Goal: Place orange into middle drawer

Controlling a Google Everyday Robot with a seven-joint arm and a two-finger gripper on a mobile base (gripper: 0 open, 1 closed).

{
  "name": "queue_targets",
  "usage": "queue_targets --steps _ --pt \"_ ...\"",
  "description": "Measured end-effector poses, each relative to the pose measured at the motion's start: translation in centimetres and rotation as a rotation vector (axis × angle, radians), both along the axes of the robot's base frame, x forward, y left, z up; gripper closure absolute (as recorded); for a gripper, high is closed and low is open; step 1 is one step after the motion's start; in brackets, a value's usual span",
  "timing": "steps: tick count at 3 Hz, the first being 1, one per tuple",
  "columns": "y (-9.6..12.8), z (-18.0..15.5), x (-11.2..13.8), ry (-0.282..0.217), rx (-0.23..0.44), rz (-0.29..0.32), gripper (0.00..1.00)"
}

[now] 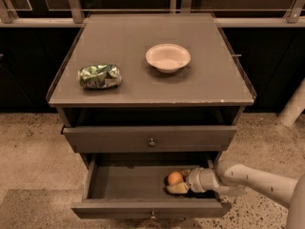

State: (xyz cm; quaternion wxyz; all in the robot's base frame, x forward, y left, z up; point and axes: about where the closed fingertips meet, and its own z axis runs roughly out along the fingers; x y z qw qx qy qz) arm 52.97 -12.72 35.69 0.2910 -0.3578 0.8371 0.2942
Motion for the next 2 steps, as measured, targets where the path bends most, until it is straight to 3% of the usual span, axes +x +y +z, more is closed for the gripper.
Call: queue_targets --steps 1,2 --pt "0.01 0.0 0.0 0.0 0.0 0.0 0.0" --pt "0.01 0.0 0.0 0.0 0.0 0.0 0.0"
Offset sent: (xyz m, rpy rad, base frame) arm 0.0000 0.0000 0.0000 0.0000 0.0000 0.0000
